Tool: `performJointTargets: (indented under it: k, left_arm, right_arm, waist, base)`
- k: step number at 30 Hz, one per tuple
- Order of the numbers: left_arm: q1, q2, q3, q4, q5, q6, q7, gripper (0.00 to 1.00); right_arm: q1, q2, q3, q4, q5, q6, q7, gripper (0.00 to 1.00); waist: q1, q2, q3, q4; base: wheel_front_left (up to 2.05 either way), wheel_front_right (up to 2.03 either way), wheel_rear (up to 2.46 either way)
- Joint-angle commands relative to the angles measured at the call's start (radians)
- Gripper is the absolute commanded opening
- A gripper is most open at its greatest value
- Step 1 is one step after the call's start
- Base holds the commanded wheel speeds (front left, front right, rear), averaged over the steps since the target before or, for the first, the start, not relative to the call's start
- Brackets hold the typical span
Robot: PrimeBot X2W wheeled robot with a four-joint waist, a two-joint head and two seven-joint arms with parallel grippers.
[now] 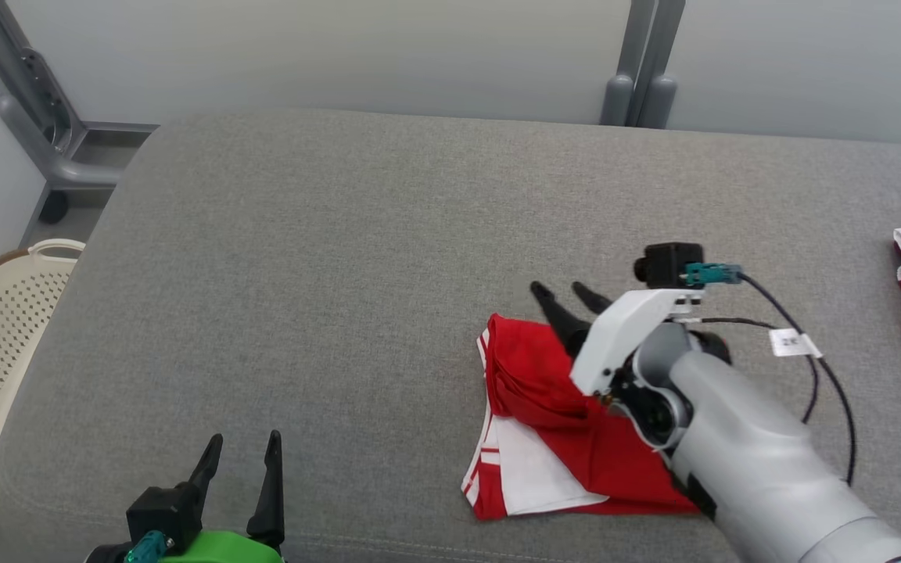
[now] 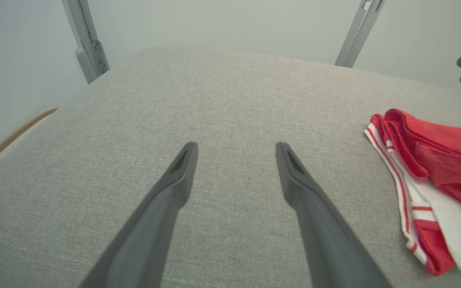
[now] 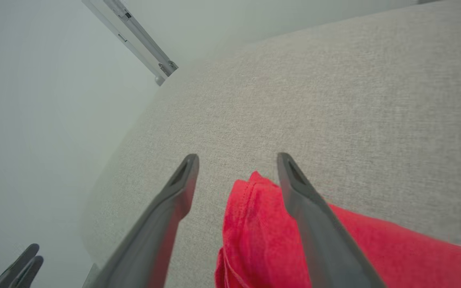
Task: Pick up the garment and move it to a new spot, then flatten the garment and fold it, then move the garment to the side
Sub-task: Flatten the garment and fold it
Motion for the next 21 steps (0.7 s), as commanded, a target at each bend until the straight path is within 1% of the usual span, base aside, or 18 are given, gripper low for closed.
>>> performJointTargets:
  k: [1,5,6,7,8,10,12,13,14,17,21]
  left_arm:
    - [0.017,0.004,0.003,-0.009,0.001,0.007,-0.004,1.00]
    - [0.031,0.009,0.006,-0.014,-0.003,0.007,-0.004,1.00]
    - [0.036,0.010,0.007,-0.014,-0.005,0.007,-0.004,1.00]
    - [0.037,0.009,0.006,-0.017,-0.004,0.009,-0.004,1.00]
    - [0.037,0.008,0.005,-0.019,-0.004,0.010,-0.004,1.00]
    - [0.038,0.008,0.005,-0.020,-0.004,0.010,-0.004,1.00]
    - [0.037,0.007,0.002,-0.021,-0.003,0.009,-0.004,1.00]
    - [0.036,0.007,0.002,-0.023,-0.003,0.009,-0.004,1.00]
    - [0.035,0.007,0.002,-0.024,-0.003,0.009,-0.004,1.00]
    - [0.029,0.008,0.004,-0.023,-0.003,0.004,-0.004,1.00]
    - [0.019,0.006,-0.001,-0.019,0.001,-0.001,-0.004,1.00]
  right_arm:
    - [-0.003,-0.038,-0.033,0.019,-0.041,0.000,-0.034,1.00]
    - [0.037,-0.101,-0.096,0.038,-0.144,0.000,-0.102,1.00]
    - [0.067,-0.130,-0.128,0.045,-0.192,0.000,-0.128,1.00]
    - [0.084,-0.144,-0.140,0.052,-0.221,0.000,-0.137,1.00]
    - [0.098,-0.155,-0.141,0.049,-0.261,0.000,-0.148,1.00]
    - [0.117,-0.155,-0.160,0.051,-0.273,0.000,-0.152,1.00]
    - [0.156,-0.149,-0.166,0.032,-0.318,0.000,-0.152,0.49]
    - [0.174,-0.147,-0.179,0.024,-0.329,0.000,-0.155,0.31]
    - [0.192,-0.145,-0.183,0.009,-0.347,0.000,-0.154,0.00]
    - [0.239,-0.127,-0.191,-0.037,-0.393,0.000,-0.149,0.00]
    - [0.282,-0.115,-0.176,-0.094,-0.481,0.000,-0.126,0.00]
  waist:
    - [0.0000,0.0000,-0.010,-0.012]
    - [0.0000,0.0000,-0.023,-0.026]
    - [0.0000,0.0000,-0.029,-0.033]
    - [0.0000,0.0000,-0.031,-0.036]
    - [0.0000,0.0000,-0.031,-0.038]
    - [0.0000,0.0000,-0.031,-0.040]
    - [0.0000,0.0000,-0.030,-0.043]
    - [0.0000,0.0000,-0.028,-0.045]
    - [0.0000,0.0000,-0.026,-0.046]
    - [0.0000,0.0000,-0.019,-0.049]
    - [0.0000,0.0000,-0.013,-0.045]
  base:
    - [0.00,0.00,0.00]
    - [0.00,0.00,0.00]
    - [0.00,0.00,0.00]
    - [0.00,0.00,0.00]
    - [0.00,0.00,0.00]
    - [0.00,0.00,0.00]
    - [0.00,0.00,0.00]
    - [0.00,0.00,0.00]
    - [0.00,0.00,0.00]
    - [0.00,0.00,0.00]
    - [0.00,0.00,0.00]
